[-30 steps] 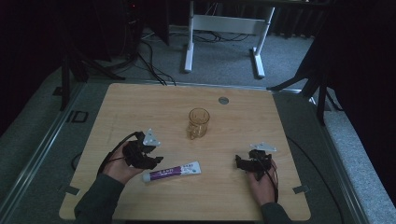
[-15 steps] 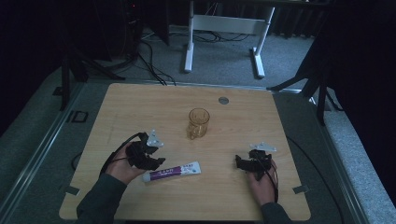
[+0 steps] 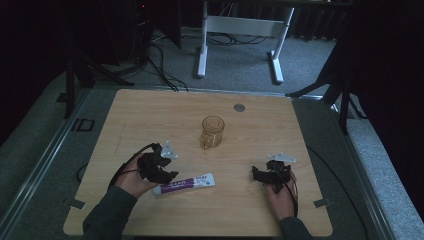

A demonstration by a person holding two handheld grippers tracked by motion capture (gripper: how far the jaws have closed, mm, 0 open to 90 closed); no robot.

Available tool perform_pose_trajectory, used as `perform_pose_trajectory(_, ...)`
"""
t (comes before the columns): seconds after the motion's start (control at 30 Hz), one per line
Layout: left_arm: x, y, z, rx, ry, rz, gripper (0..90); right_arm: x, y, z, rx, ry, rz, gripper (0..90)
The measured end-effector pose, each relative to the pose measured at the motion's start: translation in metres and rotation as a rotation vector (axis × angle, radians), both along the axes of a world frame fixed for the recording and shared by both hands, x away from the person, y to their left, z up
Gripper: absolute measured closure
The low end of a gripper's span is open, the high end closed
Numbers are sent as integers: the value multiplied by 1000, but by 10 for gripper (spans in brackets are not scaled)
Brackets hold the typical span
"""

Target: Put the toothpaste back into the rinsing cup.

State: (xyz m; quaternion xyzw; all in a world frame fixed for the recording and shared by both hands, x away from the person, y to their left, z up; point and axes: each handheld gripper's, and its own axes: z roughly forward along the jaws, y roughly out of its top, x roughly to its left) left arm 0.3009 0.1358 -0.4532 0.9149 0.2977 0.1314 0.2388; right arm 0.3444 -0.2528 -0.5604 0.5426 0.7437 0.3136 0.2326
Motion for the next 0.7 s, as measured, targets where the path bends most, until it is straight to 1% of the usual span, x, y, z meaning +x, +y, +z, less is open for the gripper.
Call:
perform_pose_trajectory(0.47,2,-11,-3,16,31,-35,504,0,0,0,1,1,0,124)
perform_pose_trajectory(0.57,2,-13,-4,12,39,-39,504,0,0,0,0,0,0,124)
perform_pose_trajectory(0.7,2,-15,-4,18,46,-50,504,0,0,0,0,0,0,124)
